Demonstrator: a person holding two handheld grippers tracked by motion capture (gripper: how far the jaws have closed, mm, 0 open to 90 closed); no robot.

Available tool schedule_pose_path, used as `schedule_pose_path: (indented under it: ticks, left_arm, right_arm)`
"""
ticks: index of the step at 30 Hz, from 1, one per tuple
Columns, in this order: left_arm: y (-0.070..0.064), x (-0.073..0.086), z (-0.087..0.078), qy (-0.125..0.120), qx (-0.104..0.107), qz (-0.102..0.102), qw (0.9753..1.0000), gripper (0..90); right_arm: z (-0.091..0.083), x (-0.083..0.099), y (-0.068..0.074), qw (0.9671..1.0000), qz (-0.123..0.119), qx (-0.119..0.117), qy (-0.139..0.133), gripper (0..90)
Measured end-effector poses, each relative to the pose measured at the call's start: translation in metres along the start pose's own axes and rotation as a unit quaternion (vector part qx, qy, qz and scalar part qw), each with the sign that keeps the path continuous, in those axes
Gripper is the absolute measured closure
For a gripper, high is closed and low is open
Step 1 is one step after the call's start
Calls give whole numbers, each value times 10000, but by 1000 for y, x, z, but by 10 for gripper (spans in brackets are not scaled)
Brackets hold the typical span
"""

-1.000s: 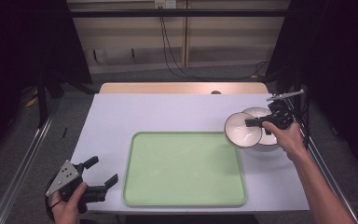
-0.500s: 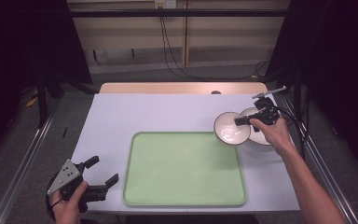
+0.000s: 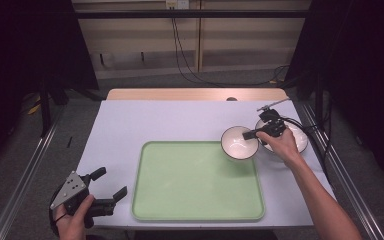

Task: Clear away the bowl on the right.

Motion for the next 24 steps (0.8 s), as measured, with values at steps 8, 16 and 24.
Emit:
schedule_pose_path:
  ticks: [8,16,24]
  left_arm:
    - [-1,0,0,2,37,-18,10000,12]
    - [0,1,0,11,19,-15,10000,12]
    - [1,1,1,20,16,-11,10000,12]
  right_arm:
    - [11,-1,-4,9999,67,108,49,815]
    - [18,0,-8,9998,76,150,95,815]
    - [19,1,-9,9997,97,180,109,817]
Point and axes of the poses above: each handheld gripper's, and its own axes: z roughly forward along the jaws, x roughly out of its underside, y roughly to its left, the point moved 10 cm from there along z, roughly forward along the jaws, and after that the axes turned 2 degrees about z, right-handed, at the moved point
